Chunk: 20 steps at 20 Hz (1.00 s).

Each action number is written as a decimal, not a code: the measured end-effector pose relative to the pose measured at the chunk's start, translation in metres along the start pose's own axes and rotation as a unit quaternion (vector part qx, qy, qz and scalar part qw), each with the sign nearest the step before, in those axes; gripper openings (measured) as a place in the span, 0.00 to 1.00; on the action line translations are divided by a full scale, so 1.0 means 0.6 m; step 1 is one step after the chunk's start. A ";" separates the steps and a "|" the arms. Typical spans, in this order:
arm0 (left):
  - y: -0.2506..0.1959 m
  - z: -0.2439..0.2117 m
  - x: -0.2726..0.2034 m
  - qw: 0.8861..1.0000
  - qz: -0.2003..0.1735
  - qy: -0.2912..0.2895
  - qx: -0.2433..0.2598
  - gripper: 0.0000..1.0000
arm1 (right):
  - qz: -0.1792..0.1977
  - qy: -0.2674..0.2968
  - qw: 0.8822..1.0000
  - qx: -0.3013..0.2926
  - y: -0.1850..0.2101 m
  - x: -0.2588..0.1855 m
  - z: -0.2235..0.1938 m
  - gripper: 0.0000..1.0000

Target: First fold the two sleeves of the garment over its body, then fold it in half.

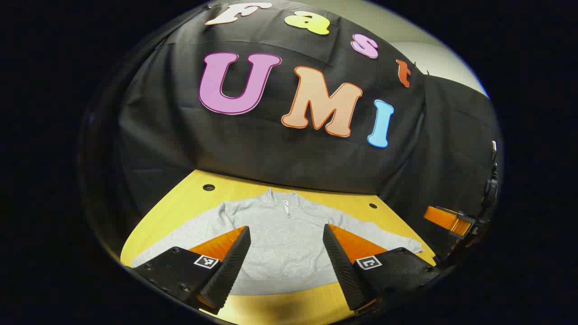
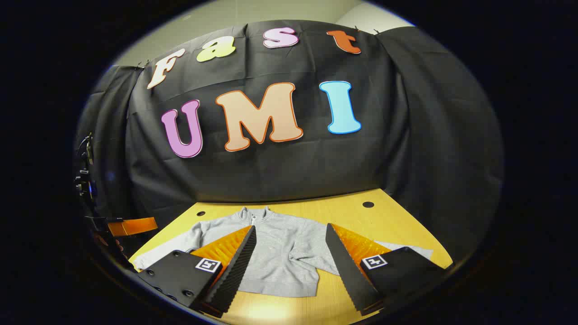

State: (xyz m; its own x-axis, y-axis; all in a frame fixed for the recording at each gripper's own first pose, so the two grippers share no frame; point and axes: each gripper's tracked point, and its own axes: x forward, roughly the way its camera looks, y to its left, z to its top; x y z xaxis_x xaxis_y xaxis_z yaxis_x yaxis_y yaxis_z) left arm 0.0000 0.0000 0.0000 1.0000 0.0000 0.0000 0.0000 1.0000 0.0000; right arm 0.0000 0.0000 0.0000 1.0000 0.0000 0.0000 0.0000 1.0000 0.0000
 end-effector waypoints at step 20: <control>-0.026 -0.001 -0.021 0.998 -0.053 0.024 0.040 0.94 | 0.037 0.033 0.998 -0.043 -0.029 -0.036 -0.023 0.98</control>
State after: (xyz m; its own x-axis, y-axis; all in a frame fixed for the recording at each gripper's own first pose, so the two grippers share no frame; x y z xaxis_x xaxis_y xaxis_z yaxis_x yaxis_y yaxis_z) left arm -0.0126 -0.0159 -0.0003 0.9933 -0.1033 -0.0524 0.1072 0.9912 0.0774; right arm -0.0219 -0.0176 -0.0137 0.9951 0.0712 -0.0683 -0.0768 0.9935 -0.0839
